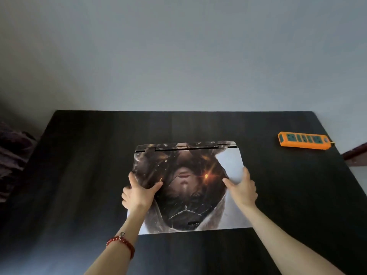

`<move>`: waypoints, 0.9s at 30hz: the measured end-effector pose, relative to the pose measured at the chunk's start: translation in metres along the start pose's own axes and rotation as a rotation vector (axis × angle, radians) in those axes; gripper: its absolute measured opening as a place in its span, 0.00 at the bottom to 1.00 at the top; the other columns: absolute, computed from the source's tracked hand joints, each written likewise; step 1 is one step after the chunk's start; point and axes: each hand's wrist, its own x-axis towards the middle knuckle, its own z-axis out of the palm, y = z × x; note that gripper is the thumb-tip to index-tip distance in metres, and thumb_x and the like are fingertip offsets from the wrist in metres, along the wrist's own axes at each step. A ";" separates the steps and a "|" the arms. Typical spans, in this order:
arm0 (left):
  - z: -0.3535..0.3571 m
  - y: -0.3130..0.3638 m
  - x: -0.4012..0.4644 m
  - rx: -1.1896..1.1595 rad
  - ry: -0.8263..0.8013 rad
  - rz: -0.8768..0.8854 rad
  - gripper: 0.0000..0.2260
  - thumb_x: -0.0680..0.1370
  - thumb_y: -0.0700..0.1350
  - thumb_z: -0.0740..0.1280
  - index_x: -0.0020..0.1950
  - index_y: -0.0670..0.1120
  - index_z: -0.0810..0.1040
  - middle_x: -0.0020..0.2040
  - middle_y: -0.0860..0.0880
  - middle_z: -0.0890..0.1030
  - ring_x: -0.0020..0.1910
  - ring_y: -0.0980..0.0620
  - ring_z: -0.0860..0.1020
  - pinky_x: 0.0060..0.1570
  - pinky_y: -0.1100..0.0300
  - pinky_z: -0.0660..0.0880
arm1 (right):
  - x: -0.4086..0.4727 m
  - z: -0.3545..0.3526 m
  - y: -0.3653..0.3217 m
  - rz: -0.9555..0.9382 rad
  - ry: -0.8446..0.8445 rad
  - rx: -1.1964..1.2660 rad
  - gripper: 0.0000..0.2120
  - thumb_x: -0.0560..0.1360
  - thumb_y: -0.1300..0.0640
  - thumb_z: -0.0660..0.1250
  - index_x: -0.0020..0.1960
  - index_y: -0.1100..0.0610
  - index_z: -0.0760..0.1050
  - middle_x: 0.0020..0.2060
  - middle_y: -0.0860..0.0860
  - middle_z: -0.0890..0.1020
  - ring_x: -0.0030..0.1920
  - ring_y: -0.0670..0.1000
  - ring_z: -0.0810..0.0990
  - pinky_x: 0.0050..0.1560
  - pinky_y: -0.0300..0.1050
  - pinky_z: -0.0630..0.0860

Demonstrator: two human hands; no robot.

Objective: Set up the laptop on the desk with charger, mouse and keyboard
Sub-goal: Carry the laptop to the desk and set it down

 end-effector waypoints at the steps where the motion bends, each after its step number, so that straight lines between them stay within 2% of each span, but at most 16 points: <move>1: 0.003 0.005 0.009 -0.001 -0.007 0.003 0.48 0.61 0.64 0.74 0.72 0.54 0.52 0.63 0.34 0.69 0.63 0.35 0.66 0.63 0.42 0.62 | 0.007 0.003 -0.005 0.003 -0.002 0.004 0.40 0.70 0.43 0.70 0.73 0.53 0.53 0.68 0.59 0.68 0.67 0.62 0.67 0.65 0.62 0.64; 11: 0.029 0.034 0.063 -0.030 -0.017 0.009 0.47 0.62 0.61 0.75 0.72 0.53 0.52 0.63 0.34 0.68 0.63 0.34 0.65 0.64 0.40 0.64 | 0.075 0.021 -0.038 -0.005 -0.027 0.017 0.40 0.70 0.45 0.70 0.73 0.54 0.54 0.70 0.58 0.66 0.69 0.61 0.65 0.68 0.63 0.62; 27: 0.024 0.035 0.068 0.010 0.014 0.041 0.47 0.64 0.59 0.75 0.73 0.44 0.54 0.67 0.35 0.65 0.66 0.36 0.62 0.66 0.42 0.61 | 0.066 0.034 -0.031 0.026 -0.049 0.009 0.39 0.72 0.45 0.68 0.74 0.54 0.52 0.70 0.59 0.65 0.69 0.62 0.64 0.68 0.64 0.61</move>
